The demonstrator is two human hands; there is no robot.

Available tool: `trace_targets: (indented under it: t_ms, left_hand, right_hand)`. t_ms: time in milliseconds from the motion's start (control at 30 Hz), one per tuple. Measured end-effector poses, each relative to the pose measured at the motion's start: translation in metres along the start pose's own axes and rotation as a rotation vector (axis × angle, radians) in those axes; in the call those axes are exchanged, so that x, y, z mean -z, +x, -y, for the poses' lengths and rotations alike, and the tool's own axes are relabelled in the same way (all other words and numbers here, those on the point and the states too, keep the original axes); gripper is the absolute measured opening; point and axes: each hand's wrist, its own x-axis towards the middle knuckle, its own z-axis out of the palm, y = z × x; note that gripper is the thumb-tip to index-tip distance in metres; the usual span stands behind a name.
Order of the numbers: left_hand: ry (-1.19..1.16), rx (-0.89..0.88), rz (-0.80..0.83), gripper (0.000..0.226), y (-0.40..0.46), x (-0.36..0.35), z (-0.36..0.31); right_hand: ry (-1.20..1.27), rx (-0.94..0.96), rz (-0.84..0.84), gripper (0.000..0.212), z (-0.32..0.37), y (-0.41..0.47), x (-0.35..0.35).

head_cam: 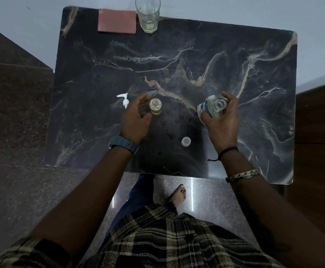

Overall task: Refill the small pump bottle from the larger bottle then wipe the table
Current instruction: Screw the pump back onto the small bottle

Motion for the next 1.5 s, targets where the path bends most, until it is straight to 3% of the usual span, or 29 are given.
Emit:
trace_targets:
  t_ms: [133,300,533,667,767,900,1133,1233,1400,1500]
  left_hand:
    - [0.197,-0.029,-0.199,0.031,0.000,0.017,0.009]
    - [0.259,0.165,-0.316,0.009,0.007,0.039,0.026]
    - [0.280,0.358,-0.313,0.028,0.021,0.049,0.035]
    - [0.302,0.399,-0.265,0.036,0.028,0.047,0.034]
    - [0.335,0.377,-0.227,0.028,0.035,0.045,0.032]
    - [0.454,0.338,-0.168,0.050,0.048,0.042,0.031]
    - [0.541,0.227,-0.125,0.032,0.056,0.046,0.030]
    - [0.406,0.100,-0.177,0.024,0.050,0.053,0.009]
    - [0.031,-0.273,-0.243,0.020,0.022,0.066,-0.059]
    - [-0.032,-0.409,-0.217,0.018,0.008,0.067,-0.087]
  right_hand:
    - [0.057,0.001,0.047,0.081,0.002,-0.005,0.007]
    - [-0.042,0.076,-0.031,0.077,0.017,-0.025,0.025]
    - [-0.169,0.509,-0.043,0.052,0.063,-0.043,0.009]
    - [-0.146,0.529,0.080,0.043,0.072,-0.042,-0.027]
    - [-0.164,0.463,0.196,0.046,0.070,-0.038,-0.053]
    - [-0.200,0.336,0.359,0.061,0.059,-0.031,-0.077]
    - [-0.193,0.277,0.420,0.061,0.044,-0.022,-0.099]
    - [-0.180,0.288,0.409,0.057,0.041,-0.021,-0.103]
    - [-0.168,0.303,0.410,0.041,0.040,-0.018,-0.107]
    - [-0.171,0.314,0.417,0.036,0.039,-0.017,-0.107]
